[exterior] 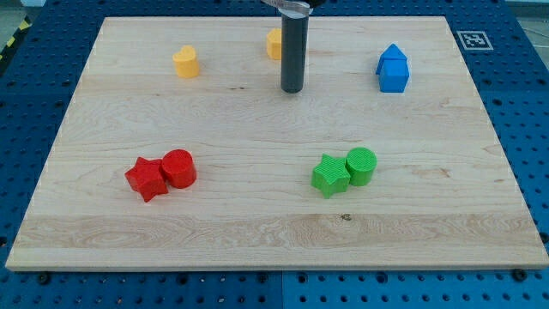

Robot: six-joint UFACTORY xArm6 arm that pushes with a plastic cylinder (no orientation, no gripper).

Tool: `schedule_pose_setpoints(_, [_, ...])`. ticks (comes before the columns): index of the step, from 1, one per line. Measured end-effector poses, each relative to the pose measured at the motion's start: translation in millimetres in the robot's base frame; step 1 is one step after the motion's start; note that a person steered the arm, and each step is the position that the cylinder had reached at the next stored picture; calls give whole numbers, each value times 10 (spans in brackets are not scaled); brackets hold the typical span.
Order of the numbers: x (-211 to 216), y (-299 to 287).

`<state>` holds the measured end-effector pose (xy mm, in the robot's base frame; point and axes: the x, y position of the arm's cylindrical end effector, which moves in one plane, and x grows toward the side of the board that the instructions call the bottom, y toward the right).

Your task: Move robot arm towards yellow hexagon

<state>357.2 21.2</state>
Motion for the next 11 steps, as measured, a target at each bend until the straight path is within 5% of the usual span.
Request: schedule_pose_setpoints(11, [-458,203])
